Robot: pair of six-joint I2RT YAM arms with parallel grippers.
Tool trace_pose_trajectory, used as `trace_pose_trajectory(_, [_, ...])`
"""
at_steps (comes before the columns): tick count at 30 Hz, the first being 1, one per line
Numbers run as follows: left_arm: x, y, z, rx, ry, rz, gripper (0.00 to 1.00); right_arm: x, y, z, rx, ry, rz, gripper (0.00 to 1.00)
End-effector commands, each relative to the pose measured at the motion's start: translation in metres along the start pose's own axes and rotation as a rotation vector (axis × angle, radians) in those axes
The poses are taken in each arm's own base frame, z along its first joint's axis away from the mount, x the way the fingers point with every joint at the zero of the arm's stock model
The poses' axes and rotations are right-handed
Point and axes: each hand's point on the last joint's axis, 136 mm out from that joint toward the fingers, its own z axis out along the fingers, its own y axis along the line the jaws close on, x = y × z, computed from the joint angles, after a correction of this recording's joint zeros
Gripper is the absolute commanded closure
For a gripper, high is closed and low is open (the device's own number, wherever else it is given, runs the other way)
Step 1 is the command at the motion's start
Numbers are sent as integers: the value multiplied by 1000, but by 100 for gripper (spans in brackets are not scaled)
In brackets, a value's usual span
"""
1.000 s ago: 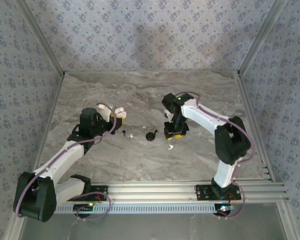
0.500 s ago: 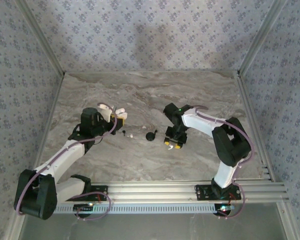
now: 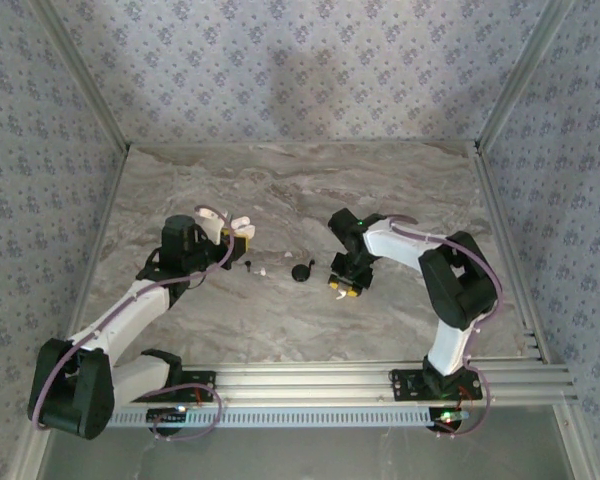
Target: Insert wireless bluetooth earbuds into charging case
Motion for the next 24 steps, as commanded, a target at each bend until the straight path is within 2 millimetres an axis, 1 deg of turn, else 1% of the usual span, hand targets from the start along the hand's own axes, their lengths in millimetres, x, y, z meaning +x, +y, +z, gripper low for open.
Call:
trace_pose_trajectory(1, [-18, -4, -2, 18, -43, 17, 84, 1, -7, 6, 33, 21, 19, 64])
trace_pose_trajectory(5, [-17, -4, -1, 18, -41, 16, 84, -2, -5, 7, 41, 15, 9, 66])
trace_pose_trajectory(10, [-17, -4, -1, 20, -40, 17, 84, -1, -10, 10, 67, 16, -1, 71])
trace_pose_trajectory(14, [-16, -4, -1, 21, -38, 15, 84, -1, -12, 8, 77, 3, -6, 73])
trace_pose_trajectory(20, [-15, -5, 0, 28, -38, 12, 84, -2, -9, 2, 63, -35, -19, 76])
trace_pose_trajectory(24, [-13, -13, 3, 76, -45, 26, 85, -9, -1, -9, 15, -103, -74, 76])
